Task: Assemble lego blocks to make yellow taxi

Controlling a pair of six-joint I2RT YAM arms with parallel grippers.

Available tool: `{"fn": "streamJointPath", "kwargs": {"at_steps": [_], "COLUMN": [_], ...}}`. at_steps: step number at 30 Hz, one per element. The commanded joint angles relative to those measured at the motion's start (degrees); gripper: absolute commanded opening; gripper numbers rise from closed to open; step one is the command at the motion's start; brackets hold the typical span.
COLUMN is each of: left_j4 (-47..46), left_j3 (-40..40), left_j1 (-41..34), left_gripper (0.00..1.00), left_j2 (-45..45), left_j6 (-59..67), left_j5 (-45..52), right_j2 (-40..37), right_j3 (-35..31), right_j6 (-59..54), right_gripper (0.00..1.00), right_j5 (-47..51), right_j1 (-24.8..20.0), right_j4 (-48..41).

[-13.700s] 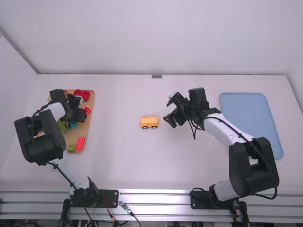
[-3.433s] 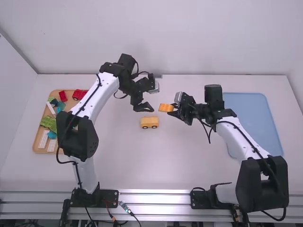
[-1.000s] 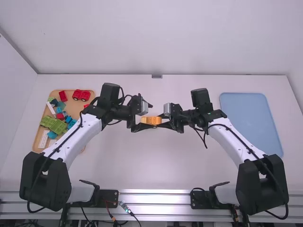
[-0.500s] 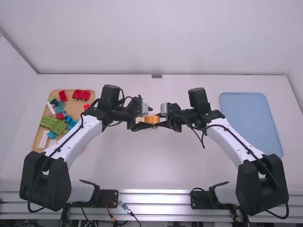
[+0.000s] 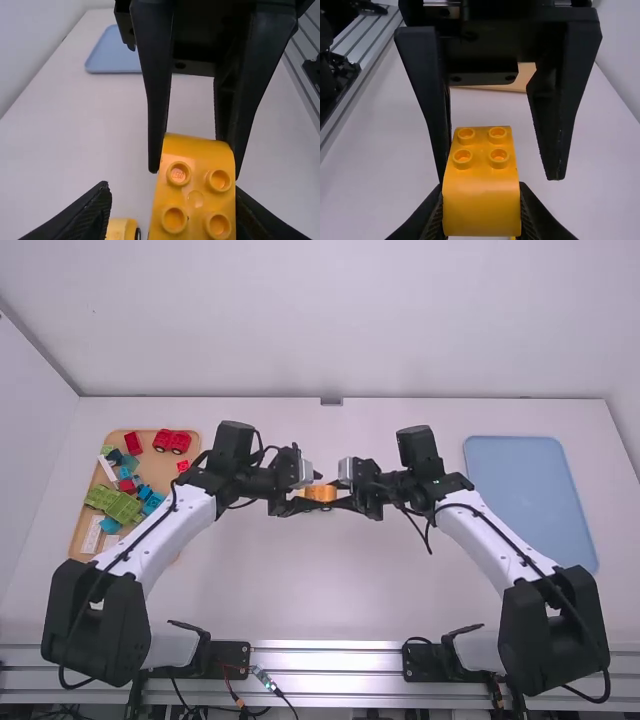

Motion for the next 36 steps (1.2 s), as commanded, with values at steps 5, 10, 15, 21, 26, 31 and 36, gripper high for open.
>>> {"fn": "streamJointPath", "kwargs": {"at_steps": [5,10,15,21,26,31,36], "left_j4": [-0.28,-0.28,-0.52,-1.03,-1.11,-1.33,-1.57], "left_j3": [-0.23,-0.23,-0.23,-0.23,-0.23,-0.23,-0.23], "left_j1": [-0.46,-0.46,-0.48,-0.48,-0.46,-0.48,-0.46], "left_gripper": [0.56,0.56,0.55,0.54,0.52,0.44,0.41], "left_j2": [-0.39,-0.65,-0.76,-1.11,-1.48,-1.53,-1.57], "left_j6": [0.24,0.24,0.24,0.26,0.24,0.24,0.46], "left_j5": [0.91,0.91,1.07,1.13,1.18,1.15,1.22], "right_j2": [-0.98,-0.98,-0.98,-0.98,-0.98,-0.98,-0.98], "right_j3": [-0.26,-0.26,-0.26,-0.26,-0.26,-0.26,-0.26], "right_j6": [0.81,0.83,1.25,1.64,1.64,-0.50,-0.48], "right_gripper": [0.15,0.14,0.14,0.14,0.15,0.15,0.15], "right_j5": [0.57,0.98,1.66,2.08,2.27,2.49,2.43], "right_j1": [0.28,0.28,0.28,0.28,0.28,0.28,0.28], "right_j4": [-0.28,-0.31,-0.31,-0.72,-0.81,-2.47,-2.64]}}
